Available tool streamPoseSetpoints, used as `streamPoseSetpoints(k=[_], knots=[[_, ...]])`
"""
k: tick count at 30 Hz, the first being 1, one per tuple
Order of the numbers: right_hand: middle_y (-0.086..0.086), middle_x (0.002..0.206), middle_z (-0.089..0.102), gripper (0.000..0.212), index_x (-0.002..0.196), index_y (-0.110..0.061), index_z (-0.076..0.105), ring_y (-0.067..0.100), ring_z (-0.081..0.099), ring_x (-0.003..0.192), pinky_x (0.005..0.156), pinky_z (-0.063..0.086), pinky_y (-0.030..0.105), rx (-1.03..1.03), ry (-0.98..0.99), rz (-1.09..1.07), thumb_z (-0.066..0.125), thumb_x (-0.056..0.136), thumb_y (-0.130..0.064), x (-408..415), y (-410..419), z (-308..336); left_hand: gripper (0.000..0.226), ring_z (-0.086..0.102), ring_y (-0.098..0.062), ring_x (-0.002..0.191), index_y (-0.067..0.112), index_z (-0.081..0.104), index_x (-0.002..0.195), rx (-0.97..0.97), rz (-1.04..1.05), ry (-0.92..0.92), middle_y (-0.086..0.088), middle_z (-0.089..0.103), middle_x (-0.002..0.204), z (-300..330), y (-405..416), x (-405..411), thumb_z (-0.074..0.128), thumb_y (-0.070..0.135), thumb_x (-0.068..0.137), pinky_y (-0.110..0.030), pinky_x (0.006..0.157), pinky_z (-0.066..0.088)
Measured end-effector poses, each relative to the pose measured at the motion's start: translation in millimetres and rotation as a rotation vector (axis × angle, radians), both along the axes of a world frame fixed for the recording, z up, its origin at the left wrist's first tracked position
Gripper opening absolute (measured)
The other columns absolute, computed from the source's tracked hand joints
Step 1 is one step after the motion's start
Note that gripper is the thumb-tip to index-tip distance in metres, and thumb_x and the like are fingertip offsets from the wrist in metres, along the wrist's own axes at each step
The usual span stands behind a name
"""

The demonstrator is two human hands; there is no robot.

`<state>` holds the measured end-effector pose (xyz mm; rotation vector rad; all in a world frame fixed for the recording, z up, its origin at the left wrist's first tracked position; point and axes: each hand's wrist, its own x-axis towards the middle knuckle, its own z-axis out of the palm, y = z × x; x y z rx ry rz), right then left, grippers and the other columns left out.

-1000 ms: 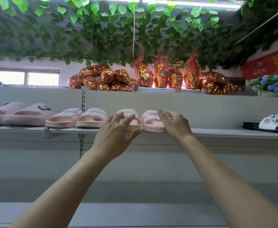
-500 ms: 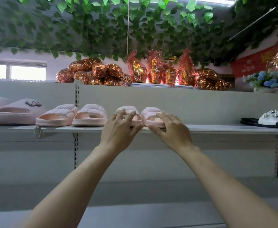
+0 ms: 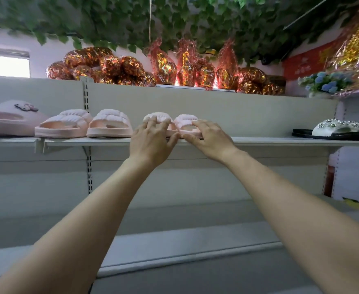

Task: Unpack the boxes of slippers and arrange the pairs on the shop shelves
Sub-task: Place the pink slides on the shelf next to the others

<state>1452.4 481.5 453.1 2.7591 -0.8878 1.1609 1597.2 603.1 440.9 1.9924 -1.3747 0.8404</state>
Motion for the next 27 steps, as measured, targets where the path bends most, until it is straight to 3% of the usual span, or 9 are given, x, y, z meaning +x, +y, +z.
streamPoseSetpoints(k=[5, 10, 13, 16, 21, 27], knots=[[0.011, 0.149, 0.048, 0.059, 0.146, -0.018, 0.049, 0.030, 0.039, 0.139, 0.112, 0.035, 0.039, 0.009, 0.009, -0.016, 0.046, 0.100, -0.054, -24, 26, 16, 0.062, 0.035, -0.038, 0.140, 0.020, 0.039, 0.151, 0.076, -0.017, 0.106, -0.019, 0.033, 0.157, 11, 31, -14, 0.045, 0.054, 0.099, -0.045, 0.112, 0.031], [0.013, 0.140, 0.055, 0.048, 0.140, -0.019, 0.055, 0.032, 0.046, 0.132, 0.108, 0.039, 0.039, -0.051, 0.050, 0.019, 0.052, 0.100, -0.046, -55, 72, 14, 0.059, 0.044, -0.036, 0.133, 0.020, 0.045, 0.148, 0.041, 0.023, 0.122, -0.017, 0.046, 0.146, 8, 100, -43, 0.054, 0.050, 0.097, -0.047, 0.106, 0.039], [0.013, 0.140, 0.055, 0.042, 0.135, -0.018, 0.059, 0.032, 0.047, 0.131, 0.106, 0.038, 0.035, -0.068, 0.048, 0.094, 0.053, 0.100, -0.041, -74, 109, 3, 0.059, 0.042, -0.034, 0.137, 0.020, 0.048, 0.145, 0.023, 0.064, 0.123, -0.016, 0.045, 0.149, -3, 150, -62, 0.056, 0.052, 0.096, -0.048, 0.108, 0.038], [0.010, 0.146, 0.050, 0.047, 0.138, -0.019, 0.056, 0.029, 0.043, 0.136, 0.111, 0.037, 0.038, -0.091, 0.062, 0.172, 0.054, 0.099, -0.045, -90, 148, -15, 0.058, 0.042, -0.036, 0.137, 0.024, 0.049, 0.145, 0.005, 0.124, 0.130, -0.017, 0.035, 0.156, -22, 205, -83, 0.056, 0.053, 0.096, -0.048, 0.109, 0.038], [0.005, 0.150, 0.048, 0.049, 0.142, -0.019, 0.053, 0.024, 0.038, 0.141, 0.114, 0.033, 0.037, -0.109, 0.022, 0.289, 0.054, 0.100, -0.043, -108, 223, -69, 0.059, 0.050, -0.032, 0.129, 0.021, 0.050, 0.145, -0.005, 0.161, 0.172, -0.013, 0.051, 0.143, -69, 297, -119, 0.057, 0.051, 0.095, -0.043, 0.106, 0.040], [0.005, 0.155, 0.042, 0.050, 0.145, -0.020, 0.050, 0.023, 0.033, 0.144, 0.114, 0.032, 0.038, -0.038, 0.106, 0.380, 0.051, 0.101, -0.042, -100, 320, -126, 0.061, 0.047, -0.031, 0.132, 0.018, 0.049, 0.146, 0.056, 0.259, 0.175, -0.013, 0.050, 0.144, -127, 396, -130, 0.061, 0.048, 0.094, -0.043, 0.106, 0.042]])
